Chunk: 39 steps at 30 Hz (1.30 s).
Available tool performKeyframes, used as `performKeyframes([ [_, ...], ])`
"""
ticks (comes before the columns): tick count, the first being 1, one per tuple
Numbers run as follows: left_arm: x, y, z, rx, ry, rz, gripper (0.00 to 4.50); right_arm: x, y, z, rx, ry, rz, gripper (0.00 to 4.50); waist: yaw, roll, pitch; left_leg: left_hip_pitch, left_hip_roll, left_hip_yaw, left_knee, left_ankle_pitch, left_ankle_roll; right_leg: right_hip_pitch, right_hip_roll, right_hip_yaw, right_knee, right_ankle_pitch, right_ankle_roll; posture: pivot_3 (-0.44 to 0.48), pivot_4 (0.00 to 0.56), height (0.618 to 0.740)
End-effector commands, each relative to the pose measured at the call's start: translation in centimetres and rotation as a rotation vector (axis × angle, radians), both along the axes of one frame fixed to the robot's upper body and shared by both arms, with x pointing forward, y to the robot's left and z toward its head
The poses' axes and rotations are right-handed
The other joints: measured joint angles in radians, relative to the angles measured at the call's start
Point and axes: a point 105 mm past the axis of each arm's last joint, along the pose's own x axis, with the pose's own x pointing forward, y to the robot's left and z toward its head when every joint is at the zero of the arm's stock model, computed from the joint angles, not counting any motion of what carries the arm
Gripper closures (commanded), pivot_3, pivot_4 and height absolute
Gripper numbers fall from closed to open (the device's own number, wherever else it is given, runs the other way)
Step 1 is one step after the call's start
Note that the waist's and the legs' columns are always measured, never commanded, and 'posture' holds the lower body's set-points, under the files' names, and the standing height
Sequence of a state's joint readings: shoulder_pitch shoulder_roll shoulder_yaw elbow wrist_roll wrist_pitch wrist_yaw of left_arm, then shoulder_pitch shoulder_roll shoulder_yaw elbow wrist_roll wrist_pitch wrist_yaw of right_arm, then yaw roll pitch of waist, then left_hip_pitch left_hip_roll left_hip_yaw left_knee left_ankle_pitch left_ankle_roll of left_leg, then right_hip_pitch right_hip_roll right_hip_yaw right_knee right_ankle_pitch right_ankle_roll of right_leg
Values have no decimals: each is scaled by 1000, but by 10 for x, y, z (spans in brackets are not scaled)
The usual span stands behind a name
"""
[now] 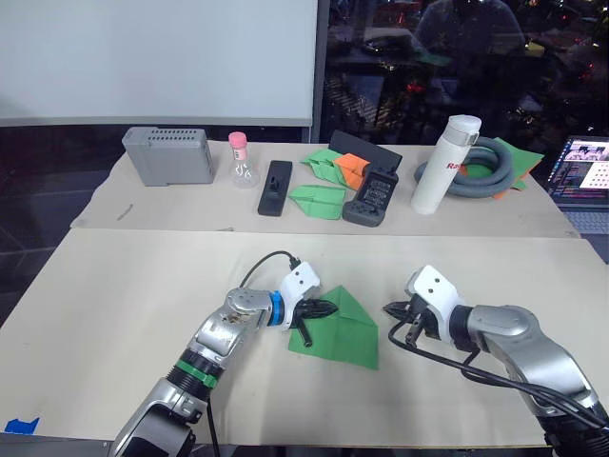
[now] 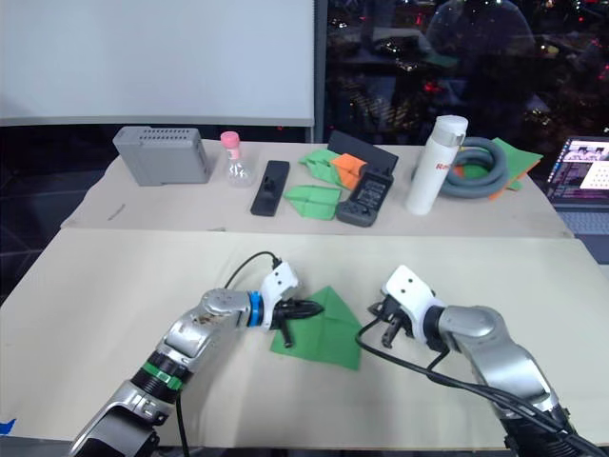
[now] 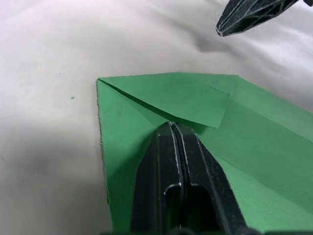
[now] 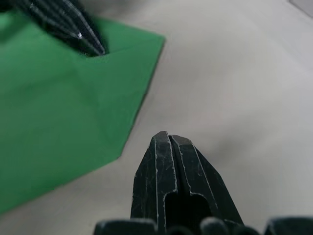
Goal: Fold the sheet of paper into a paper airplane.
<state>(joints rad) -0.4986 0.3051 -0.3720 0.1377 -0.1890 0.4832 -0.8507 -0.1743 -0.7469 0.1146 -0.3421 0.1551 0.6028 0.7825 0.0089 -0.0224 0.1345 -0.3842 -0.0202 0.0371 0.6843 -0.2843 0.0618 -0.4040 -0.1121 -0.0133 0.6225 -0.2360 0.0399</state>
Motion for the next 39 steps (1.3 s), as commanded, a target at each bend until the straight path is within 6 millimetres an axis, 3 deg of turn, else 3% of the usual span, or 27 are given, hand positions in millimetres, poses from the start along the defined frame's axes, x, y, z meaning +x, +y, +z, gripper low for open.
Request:
performKeyframes([
  [1,-3,4,-17,34,55,21,4465,8,1,6,-61,-82,76,4500,1,0,0,0,0,0,0,0,0,0,0,0,0,0,0,0,150,740],
  [8,-9,0,-18,32,54,8,4465,29,7,4,-152,-119,225,4500,1,0,0,0,0,0,1,0,0,0,0,0,0,0,0,0,150,740],
  [16,-10,1,-19,33,49,30,4465,28,21,-3,-152,-77,397,4500,1,0,0,0,0,0,1,0,0,0,0,0,0,0,0,0,150,740],
  [39,-10,-1,-21,50,35,41,4465,24,38,8,122,-24,377,4500,2,0,0,0,0,-1,1,0,-1,0,-1,1,1,0,0,0,150,740],
])
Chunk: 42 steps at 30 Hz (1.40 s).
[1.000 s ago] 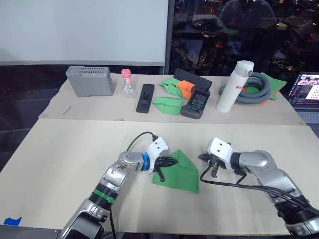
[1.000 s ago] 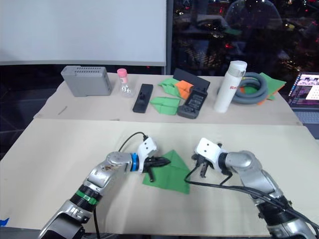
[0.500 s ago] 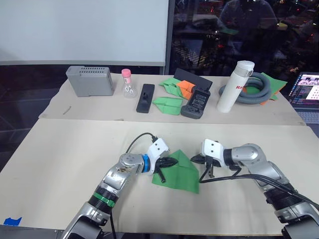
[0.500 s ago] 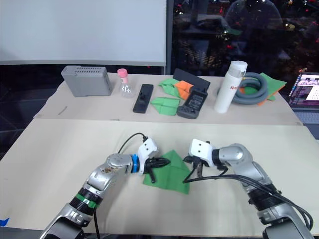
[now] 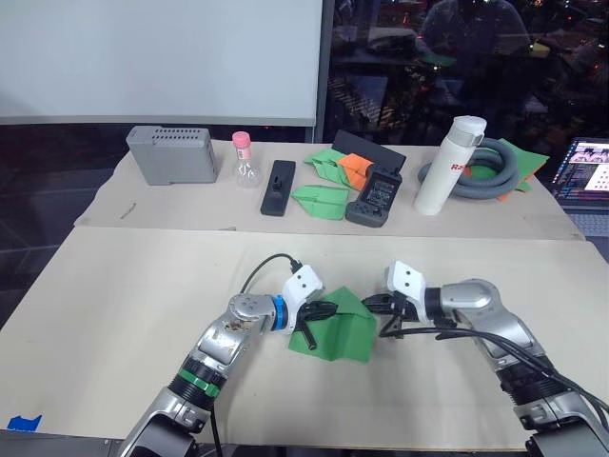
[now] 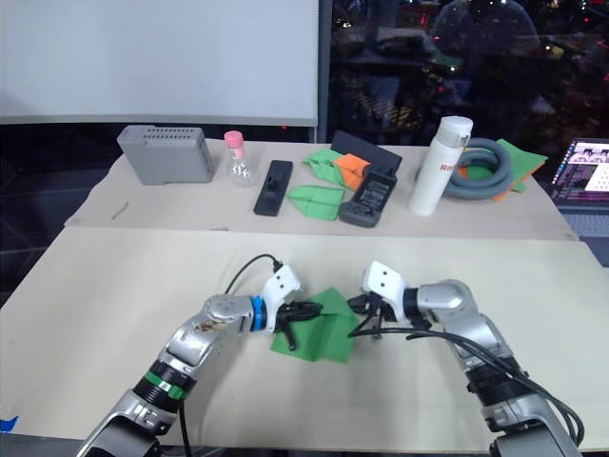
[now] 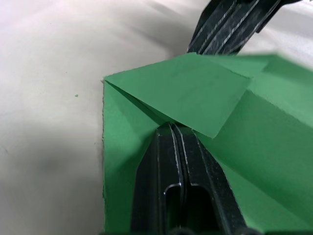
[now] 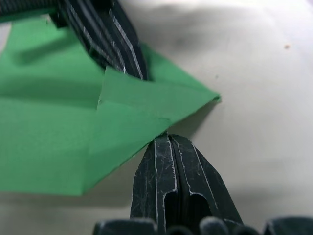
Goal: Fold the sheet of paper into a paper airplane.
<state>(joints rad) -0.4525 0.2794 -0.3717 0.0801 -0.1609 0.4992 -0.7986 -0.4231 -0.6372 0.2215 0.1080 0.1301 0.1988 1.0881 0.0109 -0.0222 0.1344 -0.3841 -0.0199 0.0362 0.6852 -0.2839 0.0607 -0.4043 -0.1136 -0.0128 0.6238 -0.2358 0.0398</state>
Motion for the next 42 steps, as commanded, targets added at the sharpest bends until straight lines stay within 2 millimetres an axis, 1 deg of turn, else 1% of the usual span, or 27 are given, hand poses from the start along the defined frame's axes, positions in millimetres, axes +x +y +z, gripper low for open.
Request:
performKeyframes([
  [1,-5,3,-19,52,53,5,4465,-4,8,14,59,-18,29,4500,0,0,0,0,0,0,0,0,0,0,0,0,0,0,0,0,150,740],
  [5,-4,6,-19,57,49,13,4465,-4,12,16,90,-5,26,4500,0,0,0,0,0,0,0,0,0,0,0,0,0,0,0,0,150,740],
  [10,3,20,-19,91,29,68,4465,-4,12,14,86,4,22,4500,-1,0,0,0,0,0,0,0,0,-1,-1,0,0,0,0,0,150,740],
  [15,10,27,-9,40,47,141,4465,-2,12,11,76,8,15,4500,-4,0,0,0,1,0,0,0,0,-1,-1,0,0,0,0,0,150,740],
  [19,11,21,2,-27,54,159,4465,-1,11,8,66,11,13,4500,-5,0,0,0,1,0,0,0,0,-1,-1,0,1,0,0,0,150,740],
  [28,10,8,16,-118,56,146,4465,-1,12,5,58,16,15,4500,0,0,0,-2,0,0,0,1,-1,-2,-1,0,1,0,0,0,150,740],
  [38,19,2,24,-159,40,191,4465,-3,11,0,44,26,12,4500,0,0,0,-4,0,0,0,1,-3,-4,-1,0,0,0,0,0,150,740],
  [42,18,-3,36,-249,58,188,4465,-4,12,-1,44,30,12,4500,0,0,0,-4,0,0,0,1,-3,-4,-1,0,0,0,0,0,150,740],
])
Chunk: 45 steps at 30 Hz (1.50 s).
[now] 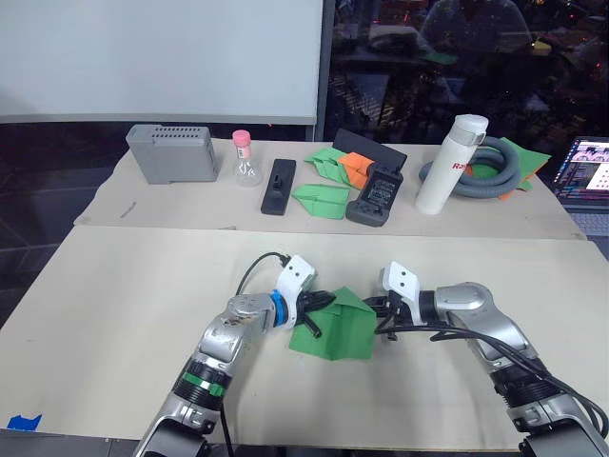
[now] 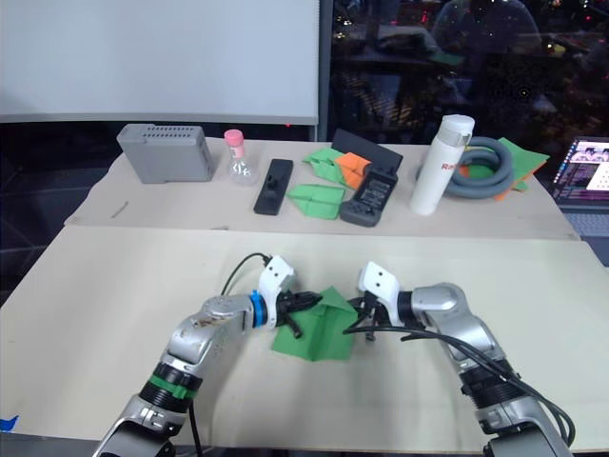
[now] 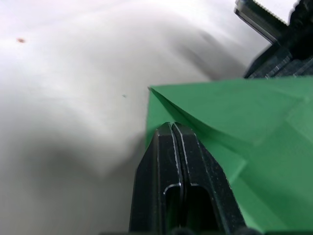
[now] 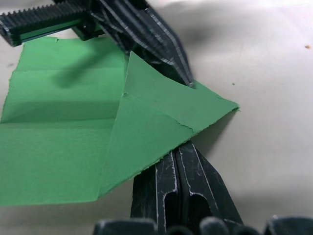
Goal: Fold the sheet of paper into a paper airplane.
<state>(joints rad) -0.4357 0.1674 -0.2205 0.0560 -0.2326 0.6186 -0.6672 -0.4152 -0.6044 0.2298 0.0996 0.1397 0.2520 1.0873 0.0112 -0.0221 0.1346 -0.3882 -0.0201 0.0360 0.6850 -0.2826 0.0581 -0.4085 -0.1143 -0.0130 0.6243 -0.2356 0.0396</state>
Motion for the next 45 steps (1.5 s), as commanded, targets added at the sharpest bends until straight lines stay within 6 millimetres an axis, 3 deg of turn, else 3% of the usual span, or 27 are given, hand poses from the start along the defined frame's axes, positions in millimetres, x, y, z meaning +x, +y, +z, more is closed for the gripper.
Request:
performKeyframes([
  [1,0,-8,26,-108,-38,-29,4465,-1,4,6,15,-26,16,4500,0,0,0,0,0,0,0,0,0,0,0,0,0,0,0,0,150,740],
  [6,-8,-15,35,-154,-39,-81,4465,-2,5,5,19,-22,16,4500,0,0,0,0,0,0,0,0,-1,0,0,0,0,0,0,0,150,740],
  [11,-18,-18,25,-120,-1,-124,4465,-2,6,5,21,-24,19,4500,0,0,0,0,0,0,0,0,-1,0,0,0,0,0,0,0,150,740],
  [19,-16,-7,10,-82,39,-107,4465,-2,12,14,56,-26,28,4500,0,0,0,0,0,0,0,0,-1,0,0,0,0,0,0,0,150,740],
  [28,-26,-14,-5,-54,91,-154,4465,0,23,21,80,-28,46,4500,0,0,0,0,-1,0,0,0,-1,0,0,0,0,0,0,0,150,740],
  [45,-20,4,-13,-15,92,-58,4465,9,38,21,104,-32,34,4500,-7,0,0,1,0,0,0,0,-1,0,1,0,1,0,0,0,150,740],
])
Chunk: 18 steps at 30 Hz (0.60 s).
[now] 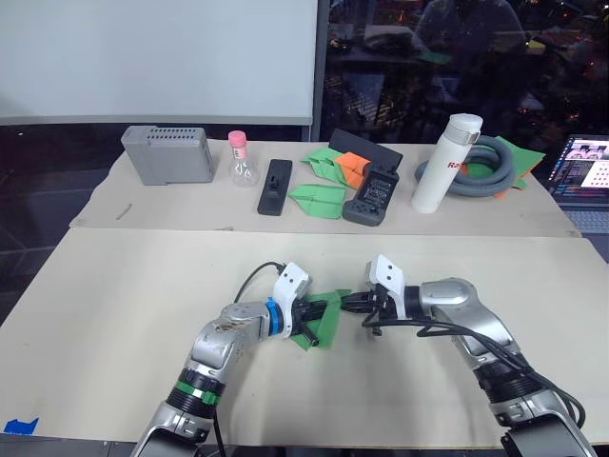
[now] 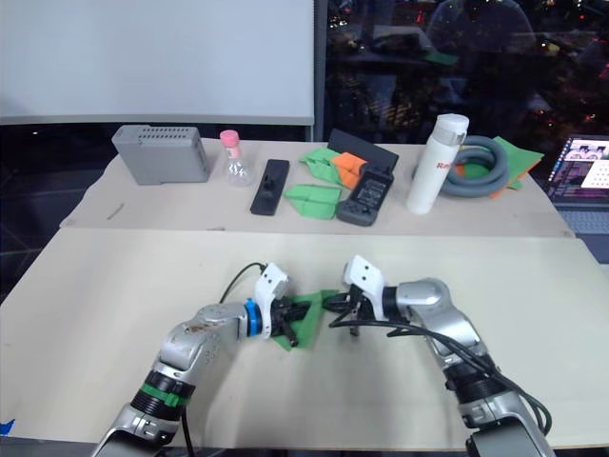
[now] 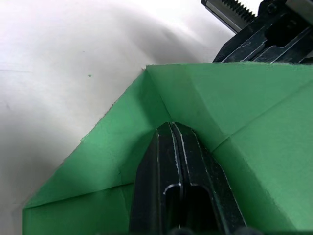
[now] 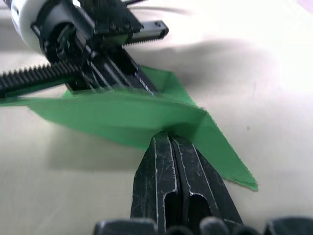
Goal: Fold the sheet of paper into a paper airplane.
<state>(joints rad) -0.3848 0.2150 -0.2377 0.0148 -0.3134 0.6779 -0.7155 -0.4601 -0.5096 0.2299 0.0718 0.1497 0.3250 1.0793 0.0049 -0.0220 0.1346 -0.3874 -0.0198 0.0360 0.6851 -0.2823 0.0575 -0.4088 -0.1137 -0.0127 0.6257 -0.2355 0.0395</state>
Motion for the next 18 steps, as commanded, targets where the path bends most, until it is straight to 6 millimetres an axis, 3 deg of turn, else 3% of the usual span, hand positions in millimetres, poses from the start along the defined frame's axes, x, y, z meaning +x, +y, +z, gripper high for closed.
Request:
performKeyframes([
  [1,0,3,-1,15,-6,13,4465,8,8,7,13,-40,-10,4500,-3,0,0,0,0,0,0,0,0,0,0,0,0,0,0,0,150,740],
  [12,3,25,-1,59,-3,65,4465,25,14,-10,-13,-15,-83,4500,-17,0,0,0,0,0,0,2,-3,0,0,0,1,0,0,0,150,740],
  [18,15,46,8,118,-49,150,4465,27,11,-21,-36,1,-103,4500,-19,0,0,1,0,0,0,1,-3,0,0,0,2,0,0,0,150,740],
])
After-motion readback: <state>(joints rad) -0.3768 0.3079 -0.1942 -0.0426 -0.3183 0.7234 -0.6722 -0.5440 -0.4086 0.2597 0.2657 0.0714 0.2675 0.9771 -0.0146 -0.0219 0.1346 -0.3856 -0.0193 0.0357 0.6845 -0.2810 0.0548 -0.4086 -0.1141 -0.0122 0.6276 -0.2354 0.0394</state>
